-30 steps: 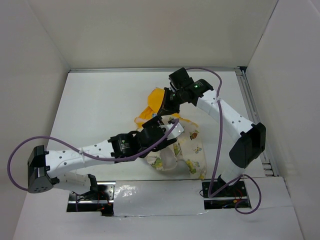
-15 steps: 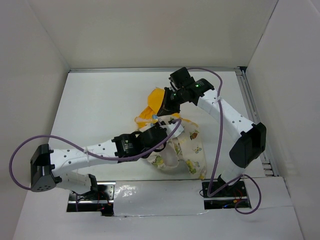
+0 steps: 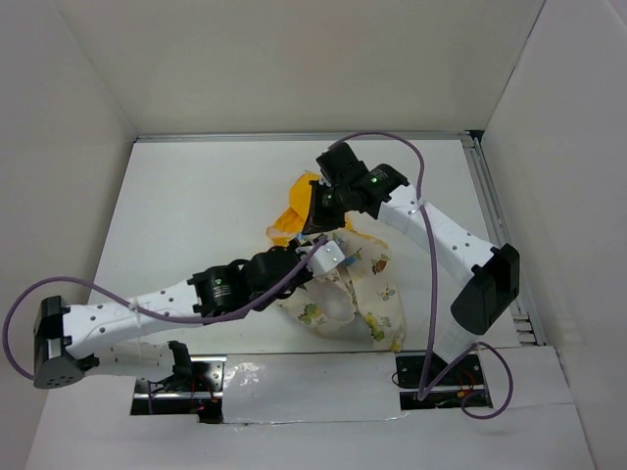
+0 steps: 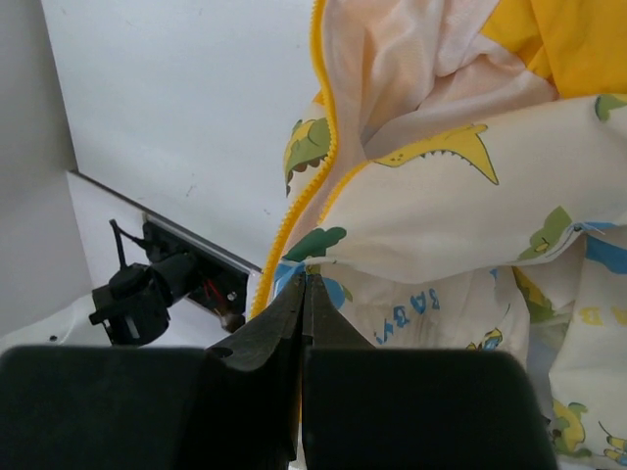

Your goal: Zip up the jacket

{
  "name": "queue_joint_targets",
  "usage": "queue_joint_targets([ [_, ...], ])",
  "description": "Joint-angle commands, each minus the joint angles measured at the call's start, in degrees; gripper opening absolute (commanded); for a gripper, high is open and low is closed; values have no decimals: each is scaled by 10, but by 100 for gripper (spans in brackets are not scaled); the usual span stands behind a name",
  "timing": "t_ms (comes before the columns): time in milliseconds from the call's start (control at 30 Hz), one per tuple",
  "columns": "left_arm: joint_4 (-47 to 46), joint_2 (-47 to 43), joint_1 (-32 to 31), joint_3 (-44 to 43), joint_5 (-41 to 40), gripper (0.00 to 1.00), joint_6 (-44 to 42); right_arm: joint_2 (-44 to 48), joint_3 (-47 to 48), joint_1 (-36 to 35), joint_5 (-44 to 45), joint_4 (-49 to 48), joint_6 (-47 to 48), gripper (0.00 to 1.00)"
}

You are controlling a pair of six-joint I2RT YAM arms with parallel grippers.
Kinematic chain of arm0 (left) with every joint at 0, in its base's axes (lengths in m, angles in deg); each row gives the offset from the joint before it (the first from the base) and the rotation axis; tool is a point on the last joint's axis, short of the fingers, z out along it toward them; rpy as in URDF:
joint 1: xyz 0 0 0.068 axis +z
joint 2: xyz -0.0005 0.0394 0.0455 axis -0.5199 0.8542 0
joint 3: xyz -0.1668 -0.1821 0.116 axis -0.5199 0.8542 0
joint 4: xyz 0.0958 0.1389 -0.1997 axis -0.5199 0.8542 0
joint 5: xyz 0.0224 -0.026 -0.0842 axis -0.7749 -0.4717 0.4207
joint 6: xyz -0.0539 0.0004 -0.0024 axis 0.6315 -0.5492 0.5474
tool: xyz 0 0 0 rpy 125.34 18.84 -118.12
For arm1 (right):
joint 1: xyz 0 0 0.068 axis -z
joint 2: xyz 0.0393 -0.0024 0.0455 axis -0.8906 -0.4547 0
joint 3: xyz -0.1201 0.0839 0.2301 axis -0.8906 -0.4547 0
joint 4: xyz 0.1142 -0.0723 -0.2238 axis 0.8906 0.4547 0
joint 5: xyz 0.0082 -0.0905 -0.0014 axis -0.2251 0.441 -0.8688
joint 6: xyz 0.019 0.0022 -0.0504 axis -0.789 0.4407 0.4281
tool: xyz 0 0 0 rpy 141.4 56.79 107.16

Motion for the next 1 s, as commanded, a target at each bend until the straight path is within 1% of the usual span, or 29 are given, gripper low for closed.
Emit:
queue_joint_targets([
  [0,-52,-73,-13,9,112,0,18,17,11,4,91,-117,9,0],
  [33,-50,-81,-13,13,141,0,20,12,17,3,92,-124,4,0],
  [100,-43,-99,-13,23,152,0,37,-13,42,1,106,-122,-5,0],
  [167,-27,-108,-13,33,163,0,61,-51,98,-2,140,-91,-11,0],
  [200,-24,-111,-13,38,165,0,67,-56,111,-4,157,-94,-11,0],
  [267,-23,-121,-13,56,180,0,91,-64,108,-4,197,-108,-14,0],
  [333,-30,-137,-13,76,182,0,95,-83,115,-2,229,-86,-18,0],
  [367,-38,-141,-13,83,175,0,100,-87,120,2,219,-81,-12,0],
  [400,-49,-152,-13,91,167,0,100,-73,106,5,209,-91,-4,0],
  [433,-55,-157,-13,103,166,0,97,-59,83,5,200,-131,11,0],
  [500,-81,-176,-13,126,185,0,87,-13,-21,9,175,-201,35,0],
  [533,-96,-183,-13,139,194,0,81,-2,-22,13,170,-214,41,0],
  [600,-119,-204,-2,162,229,0,81,10,-62,29,145,-221,55,9],
  [633,-119,-209,7,179,232,0,99,10,-72,47,139,-217,57,10],
  [667,-110,-212,35,184,247,0,141,10,-99,55,129,-220,64,14],
  [700,-93,-216,54,191,263,0,162,6,-115,63,117,-225,69,17],
  [733,-83,-217,72,209,280,0,215,3,-139,72,96,-235,75,20],
  [767,-78,-218,113,219,297,0,242,-3,-146,73,87,-236,79,32],
  [800,-76,-218,133,242,377,0,273,-17,-151,75,92,-232,79,36],
  [833,-68,-214,150,249,411,0,291,-25,-158,76,95,-231,80,40],
  [867,-59,-206,177,253,431,13,308,-32,-160,76,98,-229,80,51],
  [900,-45,-199,188,256,467,19,337,-45,-163,78,106,-222,74,58],
  [933,-43,-186,199,259,488,34,346,-50,-166,80,106,-222,74,88],
  [967,-42,-180,202,260,520,40,360,-58,-167,83,106,-223,67,95],
])
